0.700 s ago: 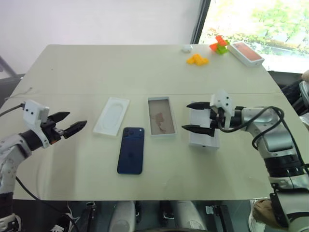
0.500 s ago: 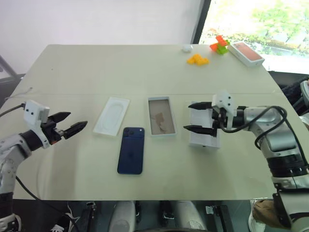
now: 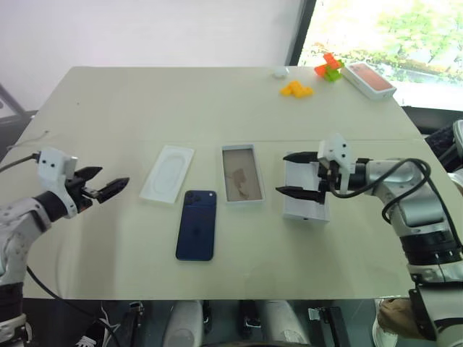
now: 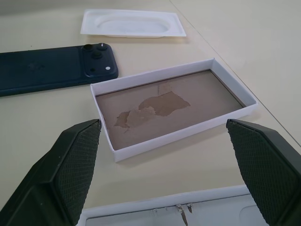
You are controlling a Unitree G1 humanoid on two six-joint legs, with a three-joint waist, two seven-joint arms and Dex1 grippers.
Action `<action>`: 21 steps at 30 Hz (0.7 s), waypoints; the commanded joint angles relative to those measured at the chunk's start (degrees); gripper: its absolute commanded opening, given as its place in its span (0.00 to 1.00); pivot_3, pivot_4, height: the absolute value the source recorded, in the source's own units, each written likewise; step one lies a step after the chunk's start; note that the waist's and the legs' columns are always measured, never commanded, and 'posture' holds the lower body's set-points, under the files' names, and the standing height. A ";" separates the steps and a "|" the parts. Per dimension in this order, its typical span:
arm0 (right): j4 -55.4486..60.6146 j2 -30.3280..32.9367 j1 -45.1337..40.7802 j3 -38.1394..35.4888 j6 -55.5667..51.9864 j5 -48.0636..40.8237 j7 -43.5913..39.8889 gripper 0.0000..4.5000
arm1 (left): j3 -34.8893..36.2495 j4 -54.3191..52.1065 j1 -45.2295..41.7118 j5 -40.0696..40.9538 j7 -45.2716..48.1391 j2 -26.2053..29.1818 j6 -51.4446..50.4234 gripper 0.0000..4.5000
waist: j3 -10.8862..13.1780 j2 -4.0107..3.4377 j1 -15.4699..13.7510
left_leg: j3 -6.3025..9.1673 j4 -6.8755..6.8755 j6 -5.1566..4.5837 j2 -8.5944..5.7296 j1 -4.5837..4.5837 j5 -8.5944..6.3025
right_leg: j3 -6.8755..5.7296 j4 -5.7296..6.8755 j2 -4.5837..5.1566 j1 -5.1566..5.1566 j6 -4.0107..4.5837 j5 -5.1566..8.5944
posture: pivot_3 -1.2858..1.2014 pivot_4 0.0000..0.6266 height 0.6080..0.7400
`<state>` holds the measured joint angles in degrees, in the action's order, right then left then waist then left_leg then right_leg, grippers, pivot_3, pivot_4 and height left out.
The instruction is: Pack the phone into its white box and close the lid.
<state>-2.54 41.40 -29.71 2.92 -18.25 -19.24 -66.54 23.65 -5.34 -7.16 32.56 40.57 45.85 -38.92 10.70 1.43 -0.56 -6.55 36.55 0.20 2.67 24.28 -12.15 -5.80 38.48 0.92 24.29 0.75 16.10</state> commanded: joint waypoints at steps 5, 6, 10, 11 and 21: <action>0.30 -0.79 -1.33 -1.60 0.33 -0.93 0.86 0.99 | 1.66 -2.70 -2.50 0.98 -2.01 -1.46 1.23 1.00 | 0.00 0.00 -0.01 | 0.00 0.01 0.00 0.00 0.00 0.00 | 0.00 0.00 0.00 0.00 0.00 0.00 | 0.52 0.24 0.98; 0.09 -0.55 -1.33 -1.66 0.50 -0.75 0.80 0.99 | 1.48 -2.85 -2.53 0.81 -1.63 -1.58 2.11 1.00 | 0.00 0.00 -0.01 | 0.00 0.01 0.00 0.00 0.00 0.00 | 0.00 0.00 0.00 0.00 0.00 0.00 | 0.52 0.24 0.98; -2.59 2.15 -0.84 -3.93 1.33 -1.30 -1.07 0.99 | 1.20 -2.64 -1.94 0.86 0.10 -1.30 3.86 1.00 | 0.00 0.00 -0.01 | 0.00 0.01 0.00 0.00 0.00 0.00 | 0.00 0.00 0.00 0.00 0.00 0.00 | 0.52 0.24 0.98; -3.41 3.18 -0.64 -5.32 0.98 -2.41 -2.15 0.99 | 1.53 -2.55 -1.65 0.69 0.93 -1.28 5.38 1.00 | 0.00 0.00 -0.10 | 0.00 0.01 0.00 0.00 0.00 0.00 | 0.00 0.00 0.00 0.00 0.00 0.00 | 0.52 0.24 0.98; -5.83 7.63 2.61 -7.97 4.16 -1.44 -5.11 0.99 | 0.63 0.51 -1.45 -0.74 3.28 -0.11 7.95 1.00 | 0.00 0.01 0.13 | 0.00 0.03 0.00 0.01 -0.01 0.00 | 0.00 0.01 -0.03 0.00 0.00 0.00 | 0.52 0.24 0.98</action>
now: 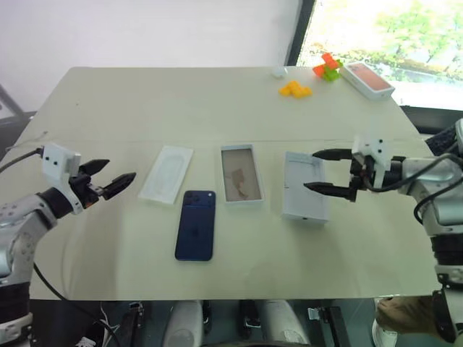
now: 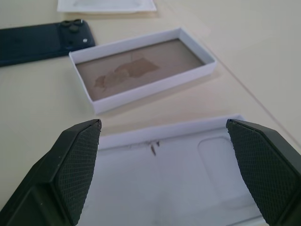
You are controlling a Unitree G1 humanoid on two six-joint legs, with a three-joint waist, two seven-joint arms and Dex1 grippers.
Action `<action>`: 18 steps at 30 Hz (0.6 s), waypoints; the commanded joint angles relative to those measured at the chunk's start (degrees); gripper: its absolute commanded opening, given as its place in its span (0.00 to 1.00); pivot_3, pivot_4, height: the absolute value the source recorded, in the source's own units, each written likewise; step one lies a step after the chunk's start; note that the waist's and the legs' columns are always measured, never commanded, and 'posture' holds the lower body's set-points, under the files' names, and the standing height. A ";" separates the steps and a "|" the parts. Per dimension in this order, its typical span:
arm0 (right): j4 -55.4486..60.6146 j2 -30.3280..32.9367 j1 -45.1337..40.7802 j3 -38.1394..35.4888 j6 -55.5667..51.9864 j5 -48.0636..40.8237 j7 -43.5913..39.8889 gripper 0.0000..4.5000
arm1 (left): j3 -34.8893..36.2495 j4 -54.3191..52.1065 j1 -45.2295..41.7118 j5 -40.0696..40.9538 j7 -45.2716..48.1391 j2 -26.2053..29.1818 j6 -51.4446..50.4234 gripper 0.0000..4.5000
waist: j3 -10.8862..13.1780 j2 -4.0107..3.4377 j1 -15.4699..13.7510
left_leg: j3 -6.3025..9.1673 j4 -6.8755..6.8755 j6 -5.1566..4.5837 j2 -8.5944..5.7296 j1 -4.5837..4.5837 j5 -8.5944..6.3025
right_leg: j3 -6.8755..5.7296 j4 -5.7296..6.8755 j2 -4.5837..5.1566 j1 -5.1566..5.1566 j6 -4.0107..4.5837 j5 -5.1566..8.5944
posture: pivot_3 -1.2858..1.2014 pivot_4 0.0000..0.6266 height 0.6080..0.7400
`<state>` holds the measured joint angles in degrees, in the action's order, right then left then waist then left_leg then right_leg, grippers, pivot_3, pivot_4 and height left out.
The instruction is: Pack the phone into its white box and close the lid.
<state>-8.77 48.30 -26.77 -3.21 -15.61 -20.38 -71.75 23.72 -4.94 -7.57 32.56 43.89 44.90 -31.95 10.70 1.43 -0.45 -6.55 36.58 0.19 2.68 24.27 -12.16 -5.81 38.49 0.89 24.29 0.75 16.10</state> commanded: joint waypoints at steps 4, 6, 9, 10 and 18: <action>-1.12 1.35 0.31 -2.04 3.01 0.54 0.10 0.99 | 1.11 1.42 -2.11 0.78 0.53 0.99 -0.74 1.00 | 0.00 0.00 -0.15 | 0.00 0.00 0.00 0.00 0.01 0.00 | 0.00 0.00 0.00 0.00 -0.01 0.00 | 0.52 0.24 0.98; -1.85 1.44 0.52 -2.31 3.34 0.61 0.23 0.99 | 0.85 2.43 -1.62 -0.04 1.21 1.67 -0.38 1.00 | 0.00 0.00 -0.19 | 0.00 0.02 0.00 -0.01 0.01 0.00 | 0.00 0.00 0.00 -0.01 -0.01 0.00 | 0.52 0.24 0.98; -2.75 1.11 0.45 -2.11 4.10 1.09 0.49 0.99 | 0.29 3.32 -1.75 -0.71 1.32 0.94 1.03 1.00 | 0.00 0.00 -0.20 | 0.00 0.02 0.00 -0.01 0.01 0.00 | 0.00 0.00 0.01 -0.01 -0.01 0.00 | 0.52 0.24 0.98; -2.89 0.96 0.38 -2.08 4.13 1.10 0.63 0.99 | 0.07 3.44 -1.83 -0.91 1.34 0.77 1.34 1.00 | 0.00 0.00 -0.18 | 0.00 0.02 0.00 -0.01 0.02 0.00 | 0.00 0.00 0.01 -0.01 -0.01 0.00 | 0.52 0.24 0.98; -3.79 -2.51 -2.91 -0.37 6.97 3.32 4.87 0.99 | -5.13 7.92 -11.71 -2.07 -6.91 -5.46 -4.95 1.00 | -0.01 0.01 -0.28 | 0.00 0.11 0.00 0.00 0.03 0.00 | 0.00 0.03 -0.01 -0.03 -0.01 0.00 | 0.52 0.24 0.98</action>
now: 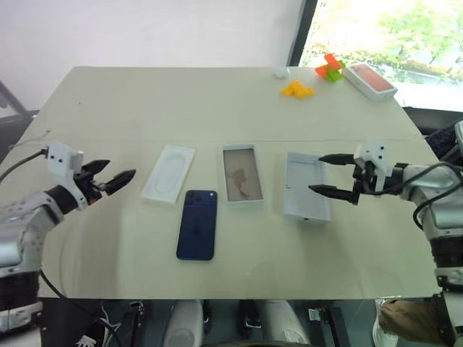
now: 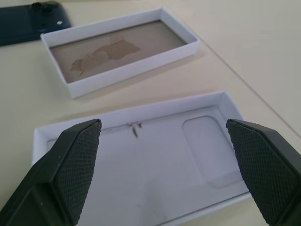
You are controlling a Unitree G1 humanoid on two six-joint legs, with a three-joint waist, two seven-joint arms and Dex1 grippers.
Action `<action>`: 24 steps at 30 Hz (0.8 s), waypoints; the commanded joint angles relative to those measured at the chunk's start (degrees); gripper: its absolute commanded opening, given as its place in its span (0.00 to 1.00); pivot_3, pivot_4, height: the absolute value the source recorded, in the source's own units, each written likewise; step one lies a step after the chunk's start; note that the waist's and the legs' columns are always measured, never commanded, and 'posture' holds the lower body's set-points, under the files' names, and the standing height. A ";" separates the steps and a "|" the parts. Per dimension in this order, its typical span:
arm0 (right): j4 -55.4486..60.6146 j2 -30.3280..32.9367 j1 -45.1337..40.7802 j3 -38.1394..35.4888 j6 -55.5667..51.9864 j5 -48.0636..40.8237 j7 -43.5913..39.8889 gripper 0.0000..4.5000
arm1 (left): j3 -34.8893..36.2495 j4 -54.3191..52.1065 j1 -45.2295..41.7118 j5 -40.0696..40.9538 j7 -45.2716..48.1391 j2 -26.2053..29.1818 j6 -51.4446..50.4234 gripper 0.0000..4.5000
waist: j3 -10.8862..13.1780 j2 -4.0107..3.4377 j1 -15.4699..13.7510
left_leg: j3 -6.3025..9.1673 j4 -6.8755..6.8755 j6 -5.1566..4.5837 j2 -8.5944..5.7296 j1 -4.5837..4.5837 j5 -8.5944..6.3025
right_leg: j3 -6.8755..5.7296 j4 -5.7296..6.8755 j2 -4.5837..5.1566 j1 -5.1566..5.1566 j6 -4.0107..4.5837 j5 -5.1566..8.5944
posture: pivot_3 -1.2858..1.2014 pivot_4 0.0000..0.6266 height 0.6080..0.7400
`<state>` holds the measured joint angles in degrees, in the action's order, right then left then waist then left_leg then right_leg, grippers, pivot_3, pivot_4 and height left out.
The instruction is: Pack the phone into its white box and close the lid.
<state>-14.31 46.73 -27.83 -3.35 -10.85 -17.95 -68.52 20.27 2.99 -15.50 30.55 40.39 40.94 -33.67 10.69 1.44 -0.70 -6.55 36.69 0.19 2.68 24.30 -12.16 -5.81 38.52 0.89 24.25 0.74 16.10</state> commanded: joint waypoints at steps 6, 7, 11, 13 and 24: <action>7.86 -3.98 -2.84 1.68 1.05 0.35 3.01 0.99 | -2.30 0.58 -10.23 4.07 -7.21 -6.37 -13.41 1.00 | 0.00 0.00 0.20 | 0.01 0.20 0.01 0.01 0.03 0.00 | 0.00 0.19 0.00 -0.01 -0.01 -0.01 | 0.52 0.24 0.98; 8.53 -4.33 -2.99 1.97 0.70 0.26 3.29 0.99 | -3.24 0.88 -11.01 3.32 -8.10 -6.75 -14.16 1.00 | 0.00 0.00 0.20 | 0.00 0.22 0.02 0.01 0.03 0.01 | 0.00 0.22 0.00 0.00 -0.01 0.00 | 0.52 0.24 0.98; 11.91 -6.14 -3.63 3.12 -0.16 0.16 4.68 0.99 | -5.73 5.23 -14.18 -1.53 -12.92 -7.74 -14.27 1.00 | 0.00 0.01 0.13 | 0.02 0.32 0.01 0.01 0.01 0.00 | 0.00 0.35 0.00 -0.01 -0.01 0.00 | 0.52 0.24 0.98; 13.29 -7.29 -3.73 3.37 -1.50 -0.29 5.77 0.99 | -6.67 6.06 -14.59 -2.86 -13.73 -7.56 -14.26 1.00 | 0.00 0.01 0.19 | 0.02 0.33 0.01 0.01 0.01 0.01 | 0.00 0.38 0.00 0.00 -0.01 0.00 | 0.52 0.24 0.98; 16.50 -9.69 -2.62 6.38 -1.31 0.82 6.71 0.99 | -7.94 5.67 -13.31 -3.36 -14.65 -10.63 -17.00 1.00 | -0.01 0.02 0.01 | 0.03 0.36 0.08 -0.01 0.00 0.05 | 0.00 0.43 0.06 0.00 0.00 0.00 | 0.52 0.24 0.98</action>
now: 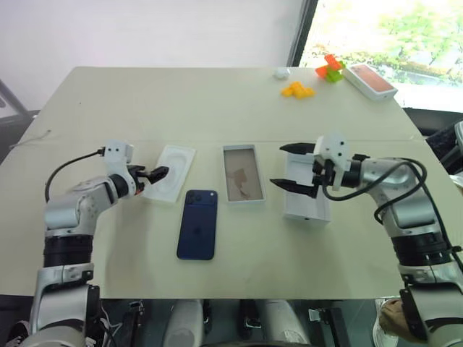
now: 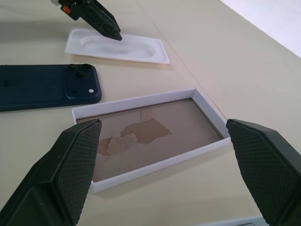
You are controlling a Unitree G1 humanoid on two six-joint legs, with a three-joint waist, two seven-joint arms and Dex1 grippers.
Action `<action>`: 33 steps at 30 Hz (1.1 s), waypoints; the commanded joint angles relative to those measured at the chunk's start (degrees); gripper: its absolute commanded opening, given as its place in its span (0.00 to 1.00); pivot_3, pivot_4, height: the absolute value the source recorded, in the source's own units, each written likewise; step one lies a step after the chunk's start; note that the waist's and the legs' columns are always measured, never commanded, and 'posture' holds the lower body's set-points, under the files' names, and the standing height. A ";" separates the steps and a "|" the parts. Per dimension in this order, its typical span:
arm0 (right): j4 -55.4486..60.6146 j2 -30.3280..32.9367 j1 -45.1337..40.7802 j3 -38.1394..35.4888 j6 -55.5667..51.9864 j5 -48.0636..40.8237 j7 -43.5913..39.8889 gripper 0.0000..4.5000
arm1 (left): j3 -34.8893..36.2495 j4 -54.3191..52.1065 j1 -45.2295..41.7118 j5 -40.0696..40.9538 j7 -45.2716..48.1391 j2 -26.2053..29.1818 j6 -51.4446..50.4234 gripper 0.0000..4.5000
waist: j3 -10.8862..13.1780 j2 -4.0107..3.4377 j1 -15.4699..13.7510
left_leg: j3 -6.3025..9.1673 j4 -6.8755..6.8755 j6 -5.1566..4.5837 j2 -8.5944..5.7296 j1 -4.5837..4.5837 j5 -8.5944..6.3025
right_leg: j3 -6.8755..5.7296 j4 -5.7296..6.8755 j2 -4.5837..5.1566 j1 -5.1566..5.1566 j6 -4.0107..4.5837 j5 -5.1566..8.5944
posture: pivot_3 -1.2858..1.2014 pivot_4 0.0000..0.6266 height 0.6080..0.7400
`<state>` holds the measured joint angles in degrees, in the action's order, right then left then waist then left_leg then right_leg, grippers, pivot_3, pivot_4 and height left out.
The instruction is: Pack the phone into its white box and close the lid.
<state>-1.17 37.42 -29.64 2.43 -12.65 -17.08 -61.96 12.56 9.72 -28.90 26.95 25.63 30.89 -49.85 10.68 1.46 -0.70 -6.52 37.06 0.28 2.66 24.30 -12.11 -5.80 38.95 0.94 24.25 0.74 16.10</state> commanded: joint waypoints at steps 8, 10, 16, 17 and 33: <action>5.09 -2.31 -1.18 2.86 0.41 0.25 1.22 0.99 | 0.54 1.00 -0.80 0.97 -1.13 -3.18 -5.80 1.00 | -0.04 0.01 -0.08 | 0.00 0.02 0.00 -0.03 -0.01 0.00 | 0.00 0.02 0.03 -0.02 -0.01 0.01 | 0.52 0.24 0.98; 4.98 -2.42 -1.36 2.77 0.36 0.26 1.32 1.00 | 0.47 1.28 -0.78 0.46 -1.14 -3.76 -6.00 0.82 | -0.04 0.00 -0.09 | 0.00 0.02 0.00 -0.04 -0.01 0.00 | 0.00 0.02 0.04 -0.02 -0.01 0.00 | 0.52 0.24 0.98; 5.33 -2.60 -2.03 2.77 0.21 0.21 1.45 1.00 | -0.68 1.16 -0.53 -0.40 -1.61 -5.03 -7.65 0.14 | -0.06 0.00 -0.12 | 0.01 0.02 0.00 -0.06 -0.03 0.00 | 0.00 0.03 0.05 -0.05 -0.01 0.01 | 0.52 0.24 0.98; 5.39 -2.63 -2.11 2.75 0.15 0.19 1.51 1.00 | -0.64 1.21 -0.61 -0.44 -1.64 -5.09 -7.83 0.04 | -0.08 -0.01 -0.14 | 0.01 0.03 0.00 -0.06 -0.03 0.00 | 0.00 0.03 0.05 -0.05 -0.01 0.01 | 0.52 0.24 0.98; 3.32 -2.60 -1.29 3.52 -0.92 1.29 2.19 1.00 | 19.08 -2.44 -5.16 14.24 -8.38 -10.73 -14.84 0.02 | -0.05 0.05 0.06 | 0.03 0.02 -0.02 -0.05 -0.09 -0.01 | -0.01 0.03 0.04 -0.12 -0.02 0.01 | 0.52 0.24 0.98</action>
<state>1.23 34.84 -30.67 6.22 -13.16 -15.34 -59.90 29.75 10.27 -32.55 38.55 18.45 20.36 -63.88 10.63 1.51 -0.64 -6.49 37.08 0.26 2.62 24.21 -12.12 -5.81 38.98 0.98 24.13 0.72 16.11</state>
